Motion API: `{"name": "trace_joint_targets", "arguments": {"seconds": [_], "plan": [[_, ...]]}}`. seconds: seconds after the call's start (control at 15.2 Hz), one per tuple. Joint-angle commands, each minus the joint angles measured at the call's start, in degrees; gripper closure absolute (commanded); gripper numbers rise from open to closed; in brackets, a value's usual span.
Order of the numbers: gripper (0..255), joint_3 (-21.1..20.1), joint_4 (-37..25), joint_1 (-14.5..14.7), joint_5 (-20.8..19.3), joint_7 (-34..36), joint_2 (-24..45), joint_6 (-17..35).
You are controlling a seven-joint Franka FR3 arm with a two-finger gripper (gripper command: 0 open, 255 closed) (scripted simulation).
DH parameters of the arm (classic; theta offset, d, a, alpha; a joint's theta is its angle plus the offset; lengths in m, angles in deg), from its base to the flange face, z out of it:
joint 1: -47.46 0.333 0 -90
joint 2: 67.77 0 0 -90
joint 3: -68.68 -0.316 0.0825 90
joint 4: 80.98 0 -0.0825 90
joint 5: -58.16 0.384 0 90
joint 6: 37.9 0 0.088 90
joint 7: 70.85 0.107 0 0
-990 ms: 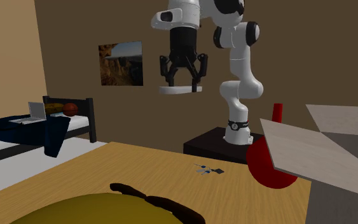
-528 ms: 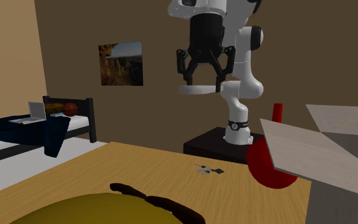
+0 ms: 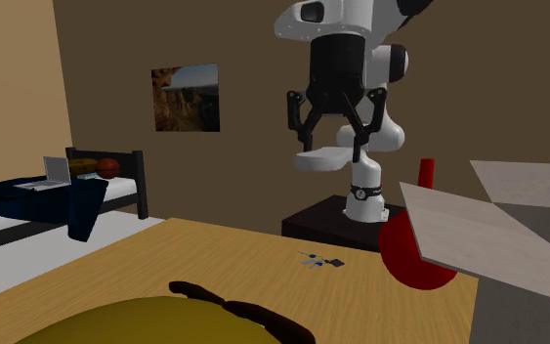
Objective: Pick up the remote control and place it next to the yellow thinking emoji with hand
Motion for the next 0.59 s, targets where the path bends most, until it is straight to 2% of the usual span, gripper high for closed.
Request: {"name": "trace_joint_targets", "arguments": {"seconds": [0.0, 0.53], "plan": [[255, 0.0, 2.4, 0.0, 0.0, 0.0, -0.5, 1.9], [255, 0.0, 9.0, -0.1, 0.0, 0.1, -0.8, 8.3]]}}
